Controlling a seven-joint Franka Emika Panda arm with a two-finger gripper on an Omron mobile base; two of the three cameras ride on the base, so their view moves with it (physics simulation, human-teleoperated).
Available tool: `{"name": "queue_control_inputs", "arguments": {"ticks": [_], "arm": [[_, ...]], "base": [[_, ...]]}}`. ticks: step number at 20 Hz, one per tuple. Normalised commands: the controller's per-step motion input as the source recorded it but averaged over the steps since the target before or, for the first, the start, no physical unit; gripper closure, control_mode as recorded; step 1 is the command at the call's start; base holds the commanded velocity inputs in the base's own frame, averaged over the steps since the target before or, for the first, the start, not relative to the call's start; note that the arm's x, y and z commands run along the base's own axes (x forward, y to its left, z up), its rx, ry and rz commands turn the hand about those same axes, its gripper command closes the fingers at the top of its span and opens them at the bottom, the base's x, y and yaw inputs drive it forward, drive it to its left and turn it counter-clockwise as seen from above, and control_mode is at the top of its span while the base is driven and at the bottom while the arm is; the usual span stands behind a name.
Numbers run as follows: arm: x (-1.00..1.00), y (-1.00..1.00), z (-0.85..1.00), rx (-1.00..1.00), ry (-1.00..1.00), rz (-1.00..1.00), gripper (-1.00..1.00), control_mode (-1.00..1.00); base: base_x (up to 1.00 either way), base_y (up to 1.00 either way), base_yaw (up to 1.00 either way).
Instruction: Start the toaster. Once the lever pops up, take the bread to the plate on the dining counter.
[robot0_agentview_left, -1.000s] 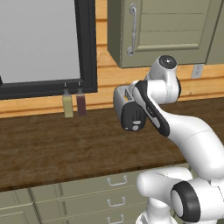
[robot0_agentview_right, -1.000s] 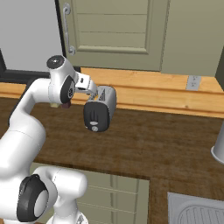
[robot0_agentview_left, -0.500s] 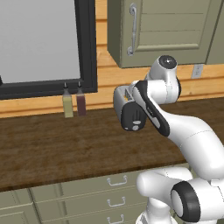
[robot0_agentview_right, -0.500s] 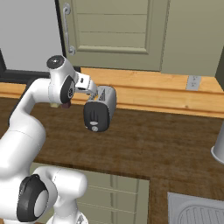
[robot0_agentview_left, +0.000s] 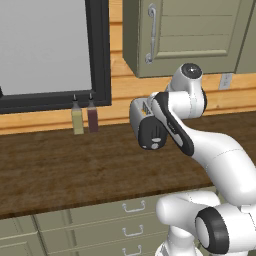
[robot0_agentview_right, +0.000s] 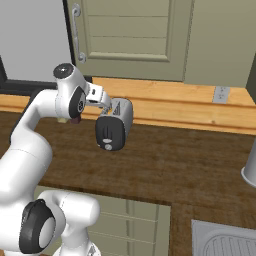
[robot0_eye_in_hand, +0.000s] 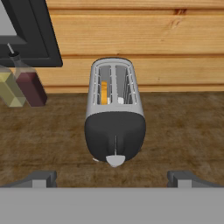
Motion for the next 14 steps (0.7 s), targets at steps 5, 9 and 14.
{"name": "queue_control_inputs", "arguments": {"ticks": [5, 9, 14], "arm": [[0.00, 0.00, 0.00, 0.00, 0.00, 0.00, -1.00, -1.00], [0.00, 0.00, 0.00, 0.00, 0.00, 0.00, -1.00, -1.00], [0.00, 0.00, 0.00, 0.00, 0.00, 0.00, -1.00, -1.00]], "base": [[0.00, 0.00, 0.00], [0.00, 0.00, 0.00], [0.00, 0.00, 0.00]]}}
